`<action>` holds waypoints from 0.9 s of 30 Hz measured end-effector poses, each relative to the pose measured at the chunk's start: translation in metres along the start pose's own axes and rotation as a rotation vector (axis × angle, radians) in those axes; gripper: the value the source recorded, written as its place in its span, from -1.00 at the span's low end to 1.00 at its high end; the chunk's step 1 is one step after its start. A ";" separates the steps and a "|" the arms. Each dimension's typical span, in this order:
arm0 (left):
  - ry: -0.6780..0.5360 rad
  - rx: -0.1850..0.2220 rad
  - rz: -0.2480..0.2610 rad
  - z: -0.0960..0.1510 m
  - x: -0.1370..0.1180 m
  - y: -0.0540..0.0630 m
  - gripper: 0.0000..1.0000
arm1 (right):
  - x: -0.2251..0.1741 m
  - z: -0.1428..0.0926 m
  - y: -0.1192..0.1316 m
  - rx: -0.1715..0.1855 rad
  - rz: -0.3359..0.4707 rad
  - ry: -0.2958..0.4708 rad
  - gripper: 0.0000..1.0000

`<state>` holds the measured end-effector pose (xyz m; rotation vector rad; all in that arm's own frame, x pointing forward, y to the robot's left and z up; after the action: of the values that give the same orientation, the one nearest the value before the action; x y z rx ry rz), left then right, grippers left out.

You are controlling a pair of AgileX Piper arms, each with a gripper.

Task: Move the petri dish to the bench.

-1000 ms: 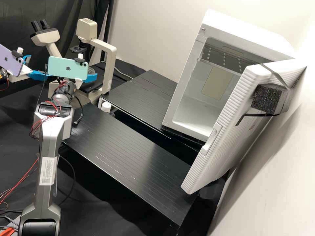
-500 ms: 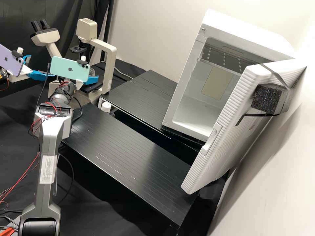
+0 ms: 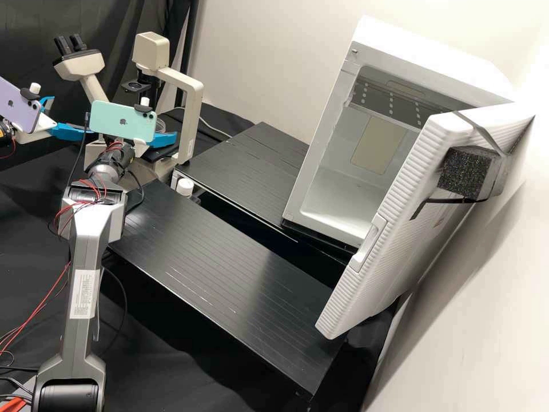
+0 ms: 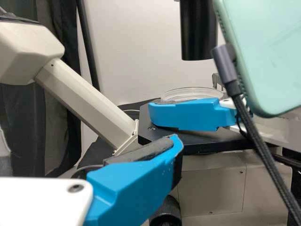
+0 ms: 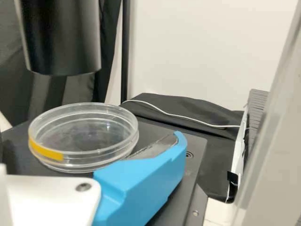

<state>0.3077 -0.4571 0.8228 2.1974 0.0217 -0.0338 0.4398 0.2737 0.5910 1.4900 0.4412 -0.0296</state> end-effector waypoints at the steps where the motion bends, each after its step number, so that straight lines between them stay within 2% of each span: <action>1: 0.000 0.000 0.000 0.000 0.000 0.000 1.00 | 0.000 0.000 0.000 0.000 0.001 -0.004 1.00; 12: 0.000 0.000 0.000 0.000 0.000 0.000 1.00 | 0.003 0.000 -0.006 0.002 0.000 -0.022 1.00; 13: 0.000 0.000 0.000 0.000 0.000 0.000 1.00 | 0.003 -0.001 -0.007 0.002 -0.001 -0.022 -1.00; 23: 0.000 0.000 0.000 0.000 0.000 0.000 1.00 | 0.004 -0.002 -0.008 -0.044 -0.001 -0.027 -1.00; 27: 0.000 0.000 0.000 0.000 0.000 0.000 1.00 | 0.003 -0.003 -0.011 -0.035 -0.013 -0.033 -1.00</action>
<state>0.3077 -0.4571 0.8228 2.1974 0.0217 -0.0338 0.4392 0.2761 0.5799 1.4506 0.4228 -0.0563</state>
